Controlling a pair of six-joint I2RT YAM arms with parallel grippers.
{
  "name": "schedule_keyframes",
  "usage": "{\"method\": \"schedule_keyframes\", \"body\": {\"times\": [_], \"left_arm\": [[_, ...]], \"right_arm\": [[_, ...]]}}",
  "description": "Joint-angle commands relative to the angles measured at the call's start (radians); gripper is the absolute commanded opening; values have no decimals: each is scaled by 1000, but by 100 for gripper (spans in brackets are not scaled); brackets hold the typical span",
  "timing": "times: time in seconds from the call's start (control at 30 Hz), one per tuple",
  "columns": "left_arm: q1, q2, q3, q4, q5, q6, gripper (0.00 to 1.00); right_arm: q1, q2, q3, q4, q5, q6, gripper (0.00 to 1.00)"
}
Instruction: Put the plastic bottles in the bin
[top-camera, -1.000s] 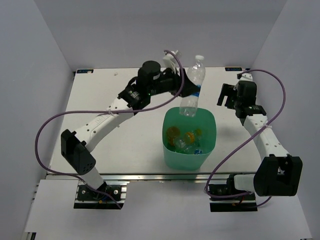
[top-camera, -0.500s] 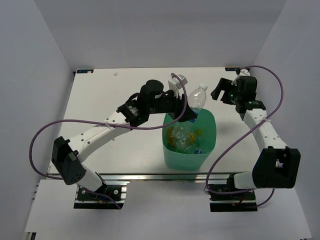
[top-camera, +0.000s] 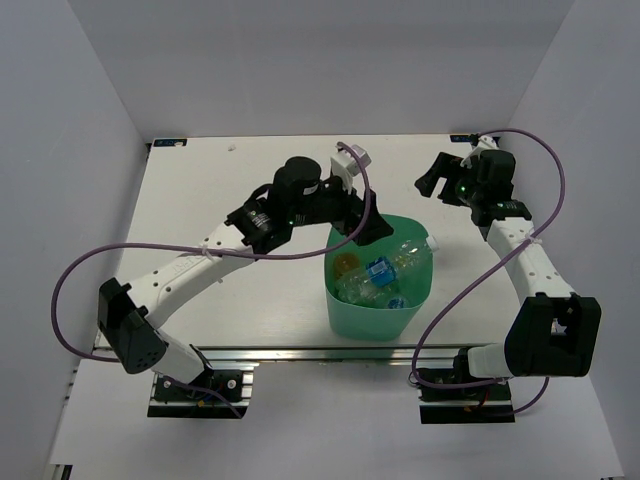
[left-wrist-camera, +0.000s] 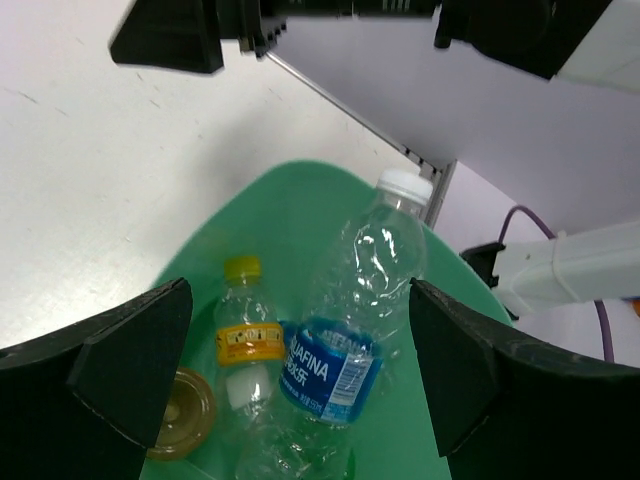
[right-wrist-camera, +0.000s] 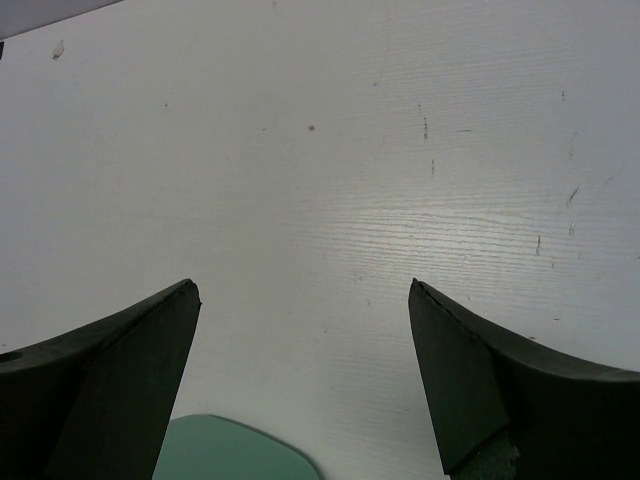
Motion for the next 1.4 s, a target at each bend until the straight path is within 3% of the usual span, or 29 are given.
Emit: {"method": "schedule_keyframes", "body": {"times": [0.0,0.17,0.33,0.57,0.83,1.1,1.37], "left_arm": [[-1,-41,85,-32,-85,42,98],[10,14,211,-108,-271,53,98],[64,100,396,-184,-362,33,98],[300,169,476,-165,-344,-112,98],[469,254,332,-73,-283,-122,98],[469,398,124,-7,-88,-119,98],[469,352,-39,77,-40,-100,98]], "right_arm": [[-3,-1,2,45,0,15,89],[-3,-6,-6,36,-5,0,89],[-3,-14,-21,43,0,-2,89],[-3,-8,-30,16,14,-51,89],[-3,11,-37,22,-20,-89,89],[-3,34,-61,31,-51,-129,89],[-3,45,-78,55,-74,-129,89]]}}
